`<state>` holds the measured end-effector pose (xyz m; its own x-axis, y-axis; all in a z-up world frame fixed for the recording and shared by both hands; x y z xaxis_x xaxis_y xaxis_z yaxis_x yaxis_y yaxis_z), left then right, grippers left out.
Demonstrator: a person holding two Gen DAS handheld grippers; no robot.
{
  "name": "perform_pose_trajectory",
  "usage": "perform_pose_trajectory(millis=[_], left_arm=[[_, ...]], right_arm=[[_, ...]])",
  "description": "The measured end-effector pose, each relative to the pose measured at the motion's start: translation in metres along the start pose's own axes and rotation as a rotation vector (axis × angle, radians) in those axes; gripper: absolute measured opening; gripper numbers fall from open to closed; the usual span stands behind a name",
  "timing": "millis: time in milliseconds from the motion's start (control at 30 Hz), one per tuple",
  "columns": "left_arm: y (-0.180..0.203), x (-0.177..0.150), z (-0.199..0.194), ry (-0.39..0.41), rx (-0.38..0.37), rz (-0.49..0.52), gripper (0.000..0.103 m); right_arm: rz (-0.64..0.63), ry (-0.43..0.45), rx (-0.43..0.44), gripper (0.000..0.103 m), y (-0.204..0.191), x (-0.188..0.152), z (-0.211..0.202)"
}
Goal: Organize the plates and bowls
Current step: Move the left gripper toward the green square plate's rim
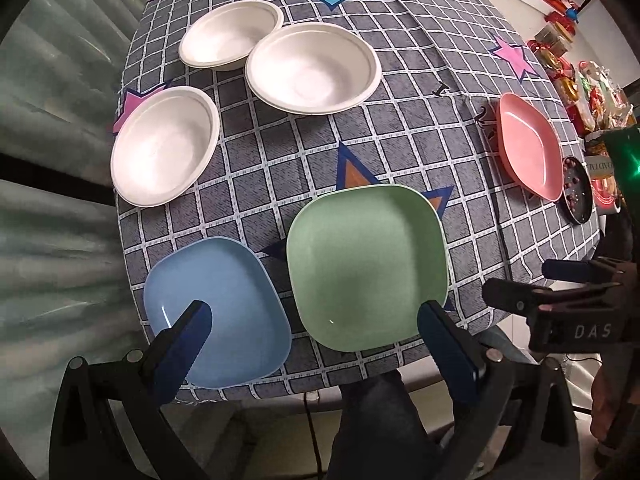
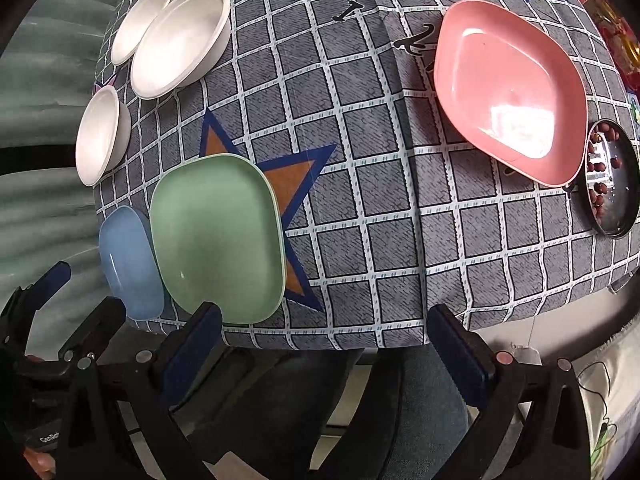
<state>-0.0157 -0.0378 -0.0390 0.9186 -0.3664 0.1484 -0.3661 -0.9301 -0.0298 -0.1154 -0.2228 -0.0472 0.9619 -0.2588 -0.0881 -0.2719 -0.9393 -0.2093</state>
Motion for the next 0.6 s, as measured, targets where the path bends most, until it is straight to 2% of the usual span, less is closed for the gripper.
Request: perform_pose_trajectory(millis=[233, 600], left_arm=[[-0.002, 0.001, -0.004, 0.014, 0.003, 0.010, 0.103], [-0.024, 0.000, -0.002, 0.024, 0.018, -0.048, 0.103]], right_arm=[[0.023, 0.004, 0.000, 0.103, -0.002, 0.002, 0.002], [-0.012, -0.002, -0.010, 0.103, -0.017, 0.011, 0.012]])
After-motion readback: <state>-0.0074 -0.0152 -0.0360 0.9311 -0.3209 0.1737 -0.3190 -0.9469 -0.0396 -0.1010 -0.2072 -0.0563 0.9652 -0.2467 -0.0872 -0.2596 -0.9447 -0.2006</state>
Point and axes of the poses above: each gripper's, at about its wrist camera, not at the fingertips, and z roughly the way its jaws point, y to its right, x to its top, the point moved 4 cm from there along z, roughly the way its jaws point, and after that the axes turned 6 degrees about y, right-handed, at the moved point
